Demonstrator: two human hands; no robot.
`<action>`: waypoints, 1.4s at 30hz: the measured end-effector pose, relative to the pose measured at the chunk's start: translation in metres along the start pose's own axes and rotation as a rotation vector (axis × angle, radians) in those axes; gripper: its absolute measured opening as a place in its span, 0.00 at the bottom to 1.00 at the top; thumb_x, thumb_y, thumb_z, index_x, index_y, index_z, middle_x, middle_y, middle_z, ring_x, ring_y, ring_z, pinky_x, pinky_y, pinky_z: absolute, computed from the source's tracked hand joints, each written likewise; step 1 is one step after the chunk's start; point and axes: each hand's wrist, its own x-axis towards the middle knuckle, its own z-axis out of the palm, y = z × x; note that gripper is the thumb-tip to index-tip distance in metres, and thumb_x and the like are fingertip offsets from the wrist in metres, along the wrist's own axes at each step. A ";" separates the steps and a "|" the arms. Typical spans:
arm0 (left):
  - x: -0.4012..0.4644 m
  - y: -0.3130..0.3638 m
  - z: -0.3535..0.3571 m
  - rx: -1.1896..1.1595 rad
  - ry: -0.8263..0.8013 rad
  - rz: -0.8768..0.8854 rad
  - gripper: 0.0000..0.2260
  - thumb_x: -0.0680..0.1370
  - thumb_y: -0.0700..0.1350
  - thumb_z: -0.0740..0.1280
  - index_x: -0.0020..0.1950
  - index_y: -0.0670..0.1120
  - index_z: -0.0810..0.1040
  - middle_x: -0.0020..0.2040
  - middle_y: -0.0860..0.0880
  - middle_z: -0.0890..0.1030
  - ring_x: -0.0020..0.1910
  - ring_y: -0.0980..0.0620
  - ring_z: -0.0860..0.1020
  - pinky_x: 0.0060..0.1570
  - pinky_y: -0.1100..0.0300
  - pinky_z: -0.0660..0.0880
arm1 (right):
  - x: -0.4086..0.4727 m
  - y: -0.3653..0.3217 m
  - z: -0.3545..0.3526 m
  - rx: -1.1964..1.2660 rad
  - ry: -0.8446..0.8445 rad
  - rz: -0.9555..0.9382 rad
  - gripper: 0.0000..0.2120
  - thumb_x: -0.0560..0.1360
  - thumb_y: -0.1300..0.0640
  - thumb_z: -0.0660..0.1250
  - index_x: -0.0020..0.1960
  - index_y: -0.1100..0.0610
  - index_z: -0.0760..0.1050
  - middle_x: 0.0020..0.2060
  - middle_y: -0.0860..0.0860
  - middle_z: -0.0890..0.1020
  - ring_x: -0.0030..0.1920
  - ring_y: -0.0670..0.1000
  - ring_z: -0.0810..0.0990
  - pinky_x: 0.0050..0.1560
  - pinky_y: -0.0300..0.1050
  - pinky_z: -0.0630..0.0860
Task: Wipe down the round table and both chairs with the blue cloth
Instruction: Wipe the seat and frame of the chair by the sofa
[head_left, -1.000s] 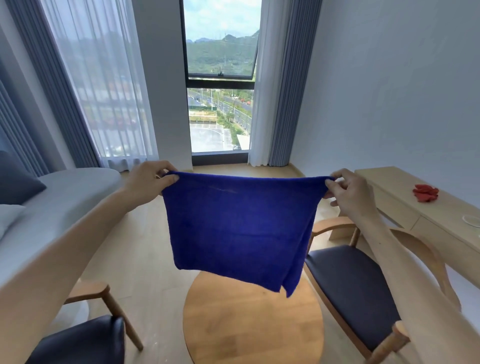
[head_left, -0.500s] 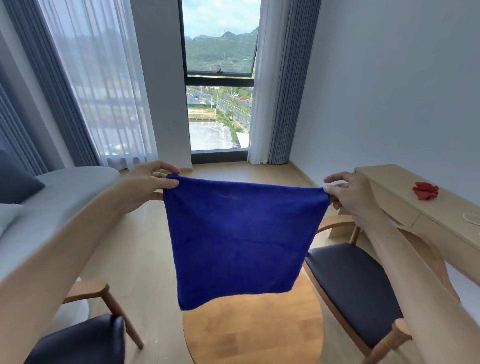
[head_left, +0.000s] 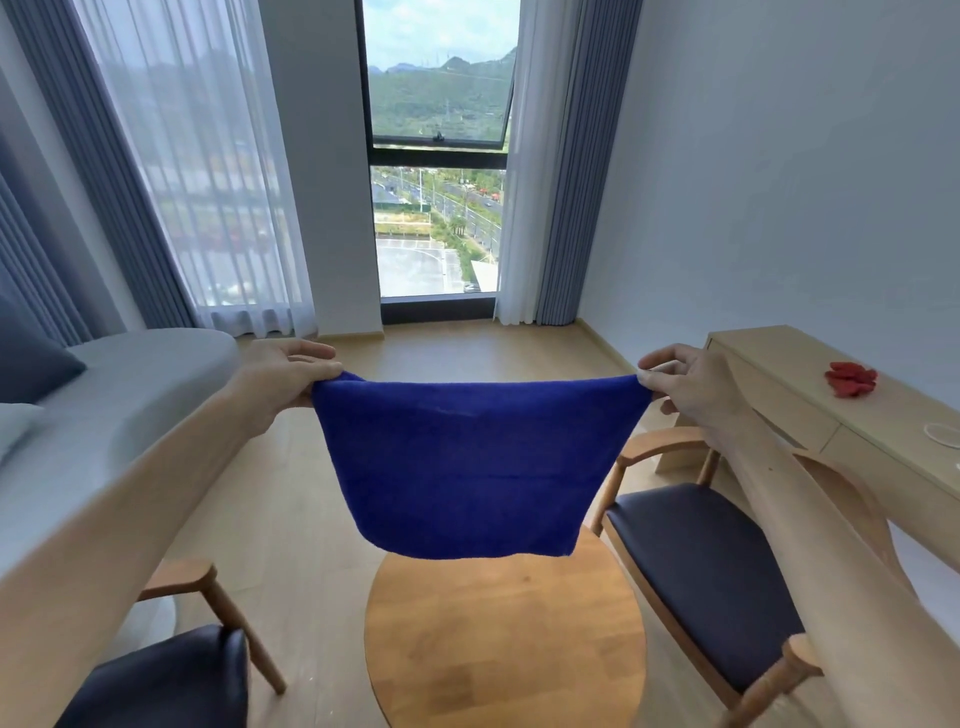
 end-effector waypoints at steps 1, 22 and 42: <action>0.000 0.000 -0.001 0.013 0.005 0.006 0.10 0.75 0.38 0.72 0.55 0.44 0.77 0.45 0.44 0.82 0.43 0.50 0.81 0.34 0.62 0.78 | 0.001 0.001 0.000 -0.005 -0.001 -0.003 0.05 0.75 0.63 0.67 0.47 0.54 0.76 0.41 0.54 0.82 0.40 0.52 0.80 0.34 0.40 0.73; 0.002 0.007 -0.015 -0.023 -0.044 0.055 0.07 0.79 0.36 0.64 0.57 0.38 0.74 0.49 0.38 0.79 0.48 0.45 0.80 0.42 0.56 0.78 | -0.009 0.000 -0.002 0.013 -0.129 0.005 0.06 0.76 0.64 0.67 0.49 0.55 0.79 0.39 0.54 0.84 0.39 0.52 0.82 0.35 0.40 0.75; 0.001 -0.001 -0.013 0.561 -0.159 0.346 0.03 0.77 0.40 0.68 0.47 0.45 0.81 0.41 0.50 0.79 0.41 0.51 0.76 0.40 0.63 0.70 | -0.018 0.000 0.001 -0.428 -0.193 -0.260 0.03 0.75 0.61 0.70 0.45 0.55 0.78 0.37 0.47 0.79 0.39 0.46 0.76 0.38 0.34 0.70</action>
